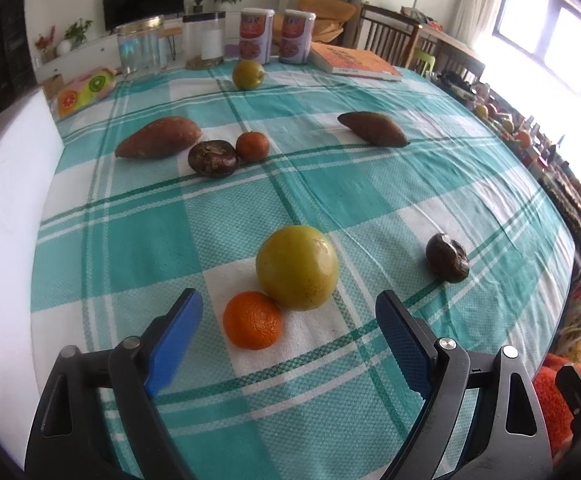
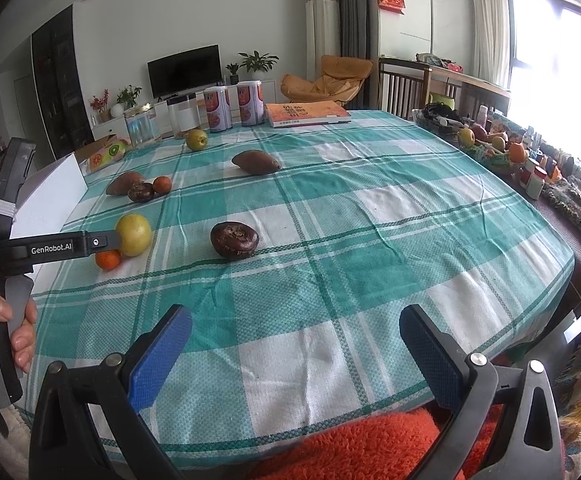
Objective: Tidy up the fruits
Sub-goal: 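Grasp the yellow-green fruit with the left tool, then carry the yellow-green fruit toward the box while the right tool grasps another mangosteen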
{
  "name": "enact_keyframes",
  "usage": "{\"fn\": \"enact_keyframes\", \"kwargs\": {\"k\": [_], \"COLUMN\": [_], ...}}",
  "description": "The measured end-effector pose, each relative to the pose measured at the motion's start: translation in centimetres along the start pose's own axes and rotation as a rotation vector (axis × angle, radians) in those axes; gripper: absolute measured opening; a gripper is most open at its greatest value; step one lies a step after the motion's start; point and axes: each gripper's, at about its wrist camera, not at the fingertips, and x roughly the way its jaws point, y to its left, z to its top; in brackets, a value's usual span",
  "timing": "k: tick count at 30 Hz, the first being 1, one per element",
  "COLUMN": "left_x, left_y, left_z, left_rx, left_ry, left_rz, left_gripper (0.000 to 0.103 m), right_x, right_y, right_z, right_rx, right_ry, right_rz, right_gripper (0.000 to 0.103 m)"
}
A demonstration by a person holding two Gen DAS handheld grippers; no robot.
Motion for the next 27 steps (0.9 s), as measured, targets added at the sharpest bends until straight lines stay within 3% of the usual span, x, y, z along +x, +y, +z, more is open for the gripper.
{"fn": "enact_keyframes", "kwargs": {"k": [5,6,7,8,12,16,21,22,25,27], "left_x": [2.8,3.1,3.4,3.4,1.6,-3.1,-9.6,-10.8,-13.9,-15.6], "left_y": [-1.5,-1.6,-1.6,-1.5,-0.3,1.0,2.7,3.2,5.2,6.8], "left_z": [2.0,2.2,2.3,2.3,1.9,1.4,0.7,0.4,-0.8,-1.5], "left_rx": [0.108,0.12,0.125,0.121,0.029,-0.064,-0.138,-0.147,-0.172,-0.196], "left_ry": [0.066,0.073,0.083,0.087,0.026,-0.056,-0.139,-0.152,-0.182,-0.195], "left_rz": [0.077,0.083,0.075,0.072,0.008,-0.091,-0.162,-0.166,-0.158,-0.157], "left_gripper": [0.087,0.079,0.055,0.053,0.053,0.053,0.053,0.053,0.053,0.053], "right_x": [0.0,0.0,0.1,0.2,1.2,5.7,12.1,13.0,15.1,15.0], "right_y": [-0.1,-0.1,-0.2,-0.2,-1.0,-2.3,0.7,1.3,2.7,2.9], "right_z": [0.0,0.0,0.0,0.0,0.1,2.3,6.1,6.5,6.2,6.0], "right_rx": [0.003,0.004,0.007,0.01,0.049,0.211,0.19,0.183,0.143,0.128], "right_ry": [-0.001,0.0,0.002,0.005,0.065,0.226,0.3,0.312,0.372,0.343], "right_rz": [0.002,0.004,0.006,0.009,0.074,0.337,0.36,0.362,0.306,0.299], "right_gripper": [0.103,0.103,0.103,0.103,0.103,0.103,0.102,0.095,0.046,0.044]}}
